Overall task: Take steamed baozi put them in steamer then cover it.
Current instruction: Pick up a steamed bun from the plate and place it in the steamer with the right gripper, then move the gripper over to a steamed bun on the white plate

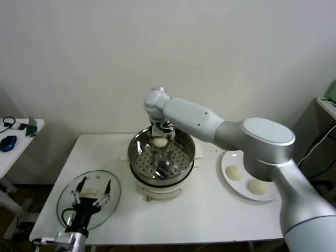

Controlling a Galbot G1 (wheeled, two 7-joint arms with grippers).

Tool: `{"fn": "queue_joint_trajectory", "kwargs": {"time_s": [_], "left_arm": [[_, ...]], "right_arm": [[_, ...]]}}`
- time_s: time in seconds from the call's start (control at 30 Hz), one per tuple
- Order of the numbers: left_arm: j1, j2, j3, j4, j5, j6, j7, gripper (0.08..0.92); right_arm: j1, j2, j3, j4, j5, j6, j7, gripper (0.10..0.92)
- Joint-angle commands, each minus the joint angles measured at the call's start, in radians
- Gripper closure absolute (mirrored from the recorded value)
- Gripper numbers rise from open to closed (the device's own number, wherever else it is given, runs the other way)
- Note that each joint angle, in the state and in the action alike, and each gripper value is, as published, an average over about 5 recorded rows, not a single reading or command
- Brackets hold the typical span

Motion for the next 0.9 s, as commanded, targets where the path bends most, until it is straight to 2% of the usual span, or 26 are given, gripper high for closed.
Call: {"fn": "queue_joint_trajectory", "kwargs": {"time_s": [0.03,0.17,0.33,0.57,0.7,0.9], "left_arm": [[-0.004,0.005,-0.002,0.004,-0.004,0.002,0.000,0.177],[-0.007,0.004,-0.001,0.004,-0.004,0.004,-0.001,0.177],[-0.007,0.004,-0.005,-0.001,-0.006,0.008,-0.002,0.177],[0.000,0.003,-0.009,-0.006,-0.008,0.007,-0.003,0.177],[0.005,0.005,-0.015,-0.010,-0.012,0.007,-0.004,0.177],[0.021,0.000,-0.010,-0.025,-0.009,0.003,-0.004,0.177]], "right_arm": [[-0.055,0.026,0.022,-0.031,-0.079,0.024,0.006,0.326],[-0.051,0.026,0.029,-0.025,-0.072,0.022,-0.002,0.304],[-0.033,0.006,0.035,0.005,-0.047,0.022,-0.030,0.217],[0.047,-0.055,0.037,0.064,0.060,0.022,-0.075,0.203],[0.140,-0.108,-0.006,0.100,0.283,-0.063,-0.094,0.202],[0.322,-0.250,-0.141,0.189,0.649,-0.309,-0.068,0.203]]}}
